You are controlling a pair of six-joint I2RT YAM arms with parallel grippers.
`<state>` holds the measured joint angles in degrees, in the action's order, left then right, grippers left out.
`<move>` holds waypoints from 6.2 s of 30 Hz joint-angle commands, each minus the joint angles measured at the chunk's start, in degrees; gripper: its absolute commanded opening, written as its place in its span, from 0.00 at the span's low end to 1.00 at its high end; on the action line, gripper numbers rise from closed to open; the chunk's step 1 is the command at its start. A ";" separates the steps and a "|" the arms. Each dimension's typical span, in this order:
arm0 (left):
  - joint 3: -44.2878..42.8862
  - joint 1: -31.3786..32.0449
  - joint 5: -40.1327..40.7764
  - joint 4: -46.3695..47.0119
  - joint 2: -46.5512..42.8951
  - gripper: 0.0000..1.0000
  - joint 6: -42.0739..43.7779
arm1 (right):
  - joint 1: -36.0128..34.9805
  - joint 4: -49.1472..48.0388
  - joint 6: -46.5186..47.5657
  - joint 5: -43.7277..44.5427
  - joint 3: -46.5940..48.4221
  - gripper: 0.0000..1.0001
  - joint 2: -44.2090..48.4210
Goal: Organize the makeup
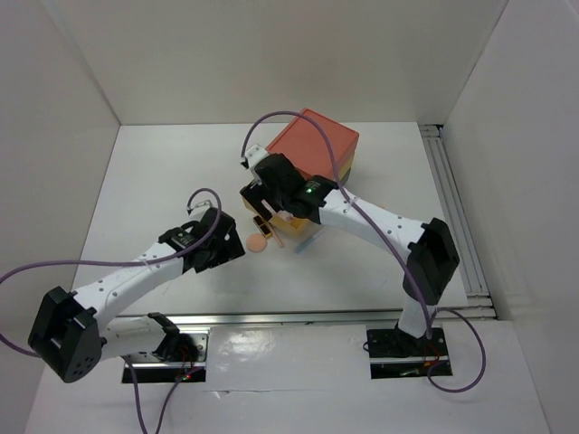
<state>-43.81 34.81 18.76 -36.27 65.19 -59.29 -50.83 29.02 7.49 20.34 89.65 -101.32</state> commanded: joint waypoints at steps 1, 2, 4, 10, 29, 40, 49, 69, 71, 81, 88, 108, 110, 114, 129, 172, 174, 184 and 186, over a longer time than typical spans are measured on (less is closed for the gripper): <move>0.31 -1.93 -1.27 7.25 3.62 0.96 4.34 | -1.38 0.96 -2.03 -4.59 3.08 0.96 7.26; 0.31 -1.94 -0.40 8.22 4.67 0.95 4.36 | -1.38 0.96 -2.04 -5.13 3.08 1.00 9.36; 0.31 -2.46 0.74 9.28 8.00 0.95 4.97 | -1.38 0.17 -3.26 -6.18 0.98 1.00 11.75; -0.22 -7.03 -1.27 14.98 15.22 0.88 9.97 | -1.91 -2.03 -5.20 -5.13 -2.28 1.00 19.66; -0.84 -7.65 -4.26 18.44 21.65 0.33 15.17 | -1.91 -3.09 -6.26 2.77 -4.04 1.00 23.71; -6.19 -7.65 -4.35 8.95 6.11 0.29 15.69 | -1.91 -3.09 -7.30 6.02 -5.35 1.00 25.47; -18.30 -6.51 -8.39 12.01 5.72 0.35 22.10 | -1.29 -4.32 -9.59 13.06 -9.49 1.00 30.21; -37.48 -1.76 -10.32 14.30 28.41 0.83 23.87 | 15.92 4.30 -26.56 15.79 -19.51 1.00 37.51; -38.10 -1.76 -10.33 13.69 28.42 0.89 23.87 | 20.58 4.30 -27.34 12.47 -20.12 1.00 37.51; -37.67 -1.76 -11.56 12.55 22.72 0.97 26.24 | 52.12 -2.91 -23.67 -21.24 -30.84 1.00 31.56; -22.59 -0.62 -13.05 12.01 7.16 0.99 26.77 | 51.71 -12.13 -14.88 -23.50 -32.69 1.00 19.34; -3.47 -0.62 -12.26 4.10 -4.81 0.97 15.87 | 48.98 -18.30 -10.47 -22.19 -33.84 0.26 5.76; -2.95 -0.62 -12.26 4.80 -4.81 0.97 15.34 | 47.93 -17.77 -11.00 -22.18 -33.84 0.06 8.32; -2.95 -0.62 -12.26 4.81 -4.19 0.97 15.87 | 44.07 -12.33 -12.31 -21.66 -33.31 0.06 19.36; -1.19 -0.62 -13.31 9.11 -1.20 0.97 15.25 | 10.85 -4.93 -9.51 -26.50 -21.36 0.11 32.44; -1.72 -0.62 -2.42 32.84 25.69 0.70 12.44 | 17.61 -4.67 -15.84 -11.90 -18.37 1.00 37.07; -1.72 -0.62 -2.42 32.84 27.36 0.64 12.44 | 18.13 -4.67 -15.84 -11.90 -18.37 1.00 37.07; -1.19 0.61 -1.80 24.24 22.19 0.00 9.72 | 19.19 -4.14 -15.84 -11.90 -18.89 1.00 38.30; 0.12 2.45 -1.11 21.34 15.34 0.00 9.01 | 19.19 -3.62 -16.36 -11.20 -19.42 1.00 38.92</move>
<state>-45.32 35.33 16.43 -8.75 88.49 -48.40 -32.08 25.80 -8.10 8.60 70.70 -64.64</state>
